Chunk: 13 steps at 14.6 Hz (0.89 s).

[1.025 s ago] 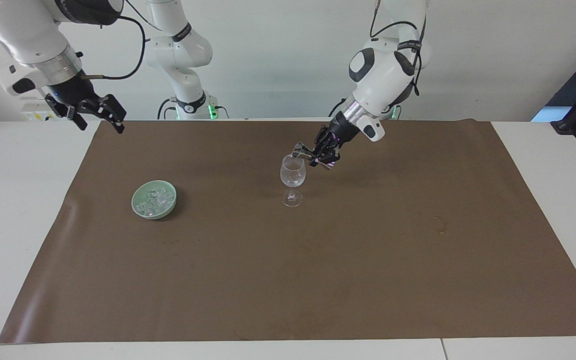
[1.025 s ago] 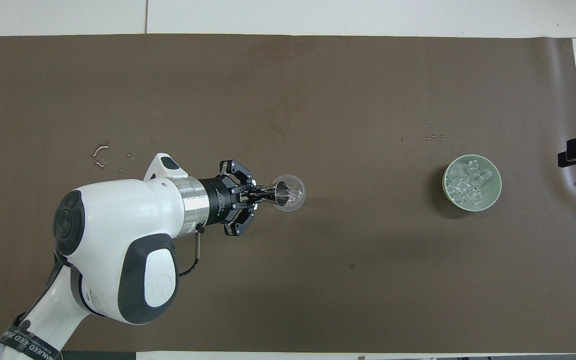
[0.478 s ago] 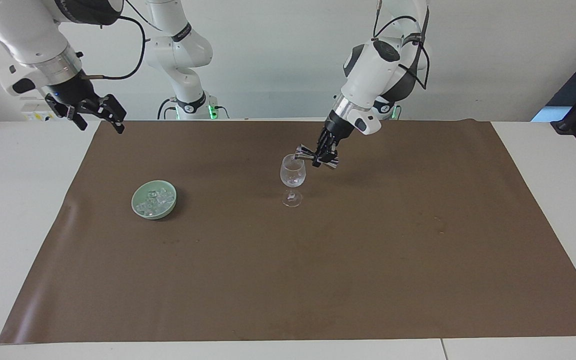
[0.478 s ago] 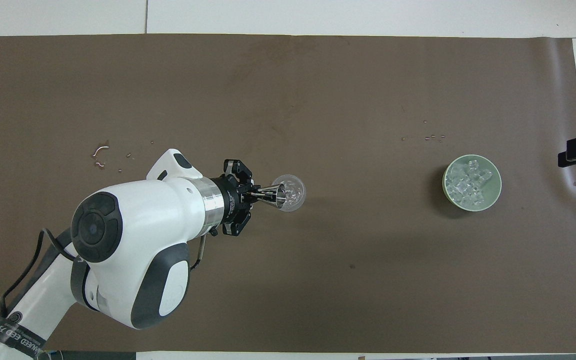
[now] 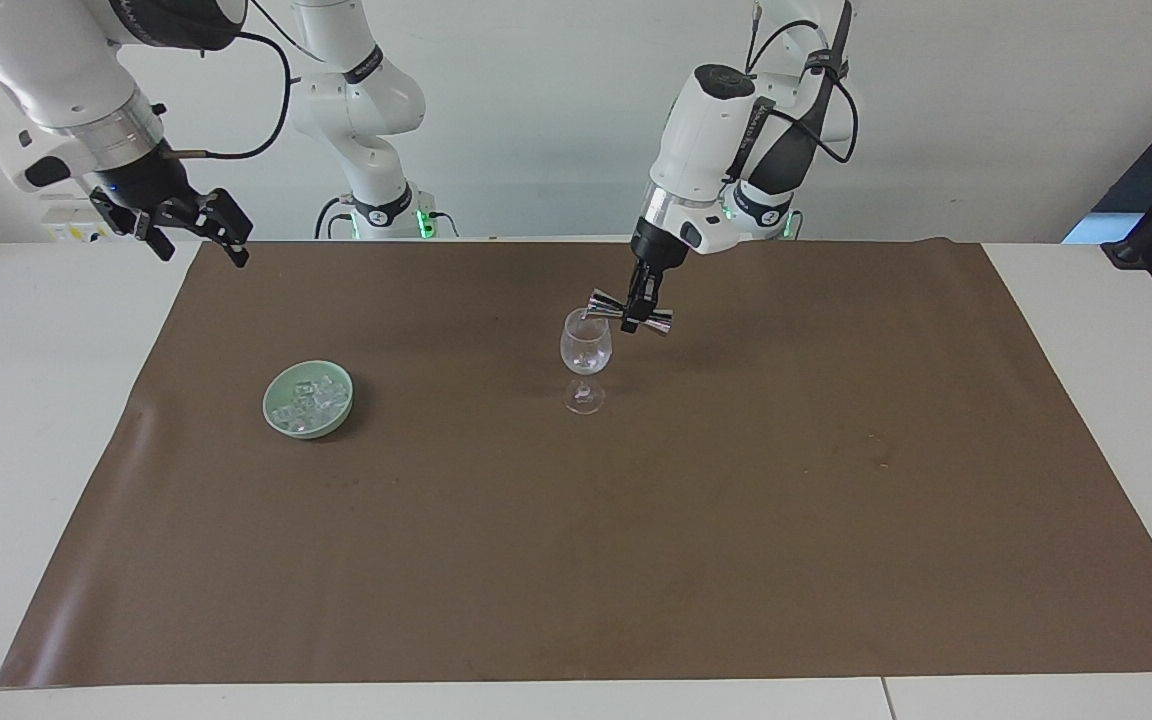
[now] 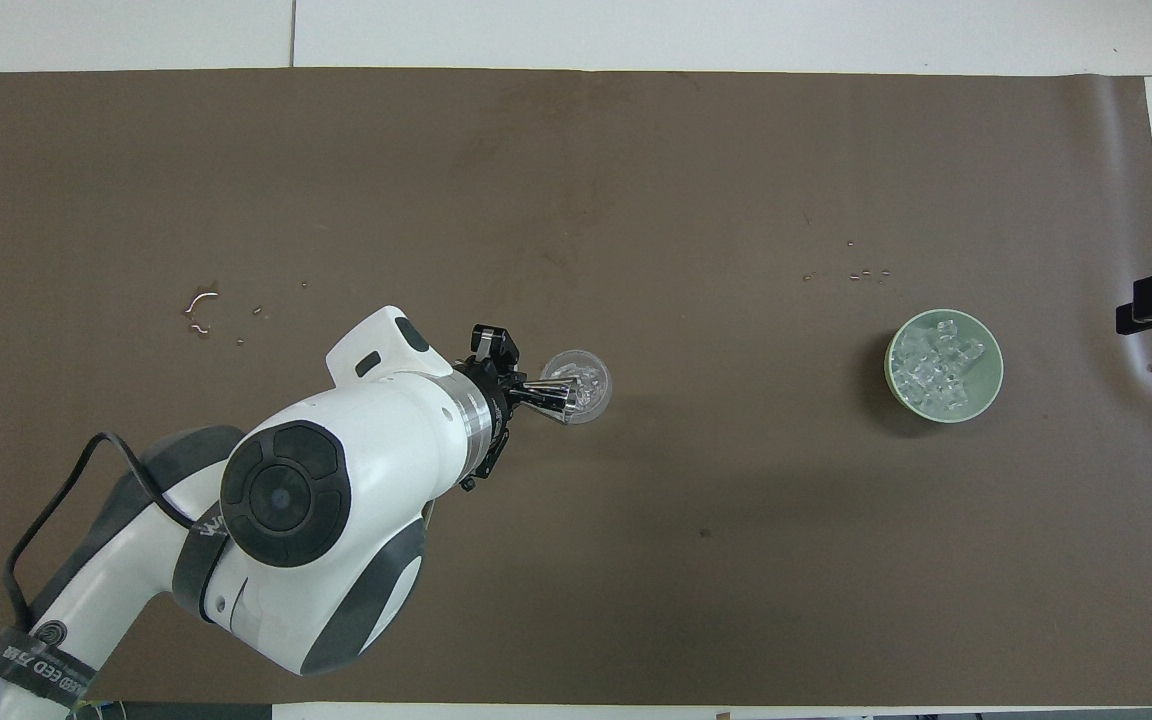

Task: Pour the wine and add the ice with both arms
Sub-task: 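Tilt the silver cup over the glass with the left gripper, then withdraw the left gripper while the right gripper reaches the green tub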

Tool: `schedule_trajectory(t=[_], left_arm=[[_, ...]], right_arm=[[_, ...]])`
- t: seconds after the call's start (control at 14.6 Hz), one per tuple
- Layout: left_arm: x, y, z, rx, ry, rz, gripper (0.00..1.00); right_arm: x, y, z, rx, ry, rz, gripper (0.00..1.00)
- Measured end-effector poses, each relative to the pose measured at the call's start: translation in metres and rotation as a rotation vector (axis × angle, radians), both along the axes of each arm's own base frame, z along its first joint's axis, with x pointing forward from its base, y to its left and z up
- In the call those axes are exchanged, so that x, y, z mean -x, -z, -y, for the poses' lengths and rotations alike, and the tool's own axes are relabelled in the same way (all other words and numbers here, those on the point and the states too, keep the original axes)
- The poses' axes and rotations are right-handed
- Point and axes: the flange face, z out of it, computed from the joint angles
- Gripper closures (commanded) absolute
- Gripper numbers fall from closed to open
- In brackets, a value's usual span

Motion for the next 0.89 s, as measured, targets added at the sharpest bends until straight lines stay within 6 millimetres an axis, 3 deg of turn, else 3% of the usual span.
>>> schedule_trajectory(t=[0.62, 0.89], left_arm=[[0.003, -0.016, 0.015, -0.078, 0.047, 0.081, 1.0], [0.002, -0.011, 0.017, -0.075, 0.02, 0.067, 1.0]], right_arm=[[0.0, 0.001, -0.003, -0.001, -0.006, -0.002, 0.0], [-0.003, 0.02, -0.011, -0.001, -0.056, 0.026, 0.0]])
